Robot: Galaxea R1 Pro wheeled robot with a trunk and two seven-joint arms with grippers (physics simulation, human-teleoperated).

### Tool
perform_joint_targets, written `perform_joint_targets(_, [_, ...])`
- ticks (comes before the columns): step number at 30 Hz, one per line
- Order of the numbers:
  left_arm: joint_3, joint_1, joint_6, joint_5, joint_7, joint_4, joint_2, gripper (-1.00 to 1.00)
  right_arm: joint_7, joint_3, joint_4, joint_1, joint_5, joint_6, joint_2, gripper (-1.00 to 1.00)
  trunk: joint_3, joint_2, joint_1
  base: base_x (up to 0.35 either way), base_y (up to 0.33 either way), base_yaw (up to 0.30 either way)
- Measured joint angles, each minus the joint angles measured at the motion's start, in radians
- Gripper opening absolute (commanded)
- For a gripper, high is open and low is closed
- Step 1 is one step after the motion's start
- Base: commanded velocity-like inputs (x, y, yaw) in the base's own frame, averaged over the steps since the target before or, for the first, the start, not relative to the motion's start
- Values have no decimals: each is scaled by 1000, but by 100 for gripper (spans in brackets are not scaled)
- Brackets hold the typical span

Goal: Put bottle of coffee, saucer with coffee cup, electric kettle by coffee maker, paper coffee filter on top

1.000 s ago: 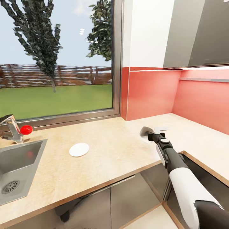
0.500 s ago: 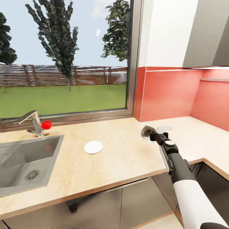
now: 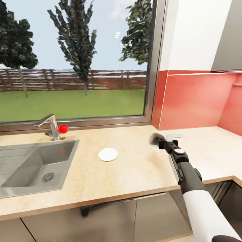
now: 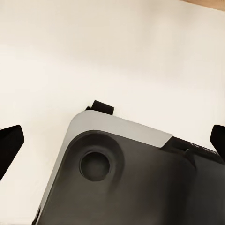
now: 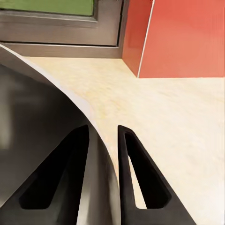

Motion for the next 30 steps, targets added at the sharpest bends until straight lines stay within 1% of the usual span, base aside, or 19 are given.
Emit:
perform_joint_targets(2, [1, 0, 0, 0, 0, 0, 0, 100, 0, 0, 0, 1, 0, 0, 1, -100, 0, 0, 0, 0, -16, 260])
perform_joint_targets(9, [2, 0, -1, 0, 0, 10, 0, 100, 0, 2, 0, 1, 0, -1, 3, -100, 0, 0, 0, -134, -99, 153])
perform_joint_targets(30, [2, 0, 0, 0, 0, 11, 0, 100, 0, 2, 0, 1, -1, -1, 3, -100, 0, 0, 0, -6, -4, 267])
